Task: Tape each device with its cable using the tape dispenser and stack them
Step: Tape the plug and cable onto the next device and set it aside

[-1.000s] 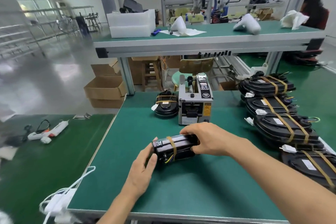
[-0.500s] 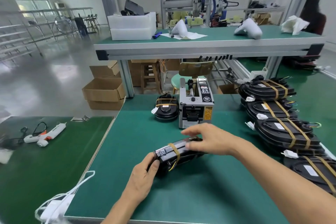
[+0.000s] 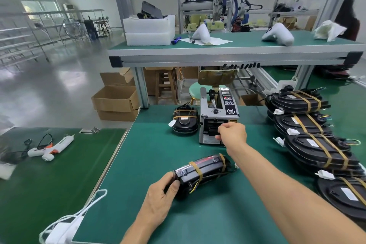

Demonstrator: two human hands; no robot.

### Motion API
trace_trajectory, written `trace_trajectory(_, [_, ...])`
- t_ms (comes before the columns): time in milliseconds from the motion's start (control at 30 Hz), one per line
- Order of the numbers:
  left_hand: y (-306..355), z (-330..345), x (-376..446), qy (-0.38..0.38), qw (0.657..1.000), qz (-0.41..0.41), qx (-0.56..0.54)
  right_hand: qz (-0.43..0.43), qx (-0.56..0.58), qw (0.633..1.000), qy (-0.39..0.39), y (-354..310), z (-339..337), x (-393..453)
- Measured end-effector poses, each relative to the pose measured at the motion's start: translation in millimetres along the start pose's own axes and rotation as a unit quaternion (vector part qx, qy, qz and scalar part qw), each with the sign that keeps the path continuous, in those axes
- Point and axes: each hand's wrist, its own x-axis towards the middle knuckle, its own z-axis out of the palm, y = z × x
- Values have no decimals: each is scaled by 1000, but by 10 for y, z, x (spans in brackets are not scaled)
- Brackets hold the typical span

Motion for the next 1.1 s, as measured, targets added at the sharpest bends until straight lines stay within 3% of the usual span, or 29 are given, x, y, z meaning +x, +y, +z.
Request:
trace_trajectory(333, [41, -6, -5, -2, 1000, 1, -10, 143, 155, 977, 40, -65, 205, 127])
trace_trajectory(667, [11, -16, 0, -2, 1000, -2, -3, 195, 232, 952, 43, -85, 280, 149])
trace_trajectory(800, [-3, -18, 1, -1, 1000, -2, 1, 159, 231, 959, -32, -101, 194, 118])
trace_trajectory(900, [-20, -22, 6, 0, 1000, -7, 2, 145, 161, 976, -27, -142, 100, -42])
trace_trajectory(1000, [-48, -26, 13, 1, 1000, -9, 2, 26, 42, 998, -33, -112, -57, -367])
trace_trajectory(1100, [-73, -19, 26, 1, 1000, -12, 7, -107, 9, 990, -92, 21, -301, -925])
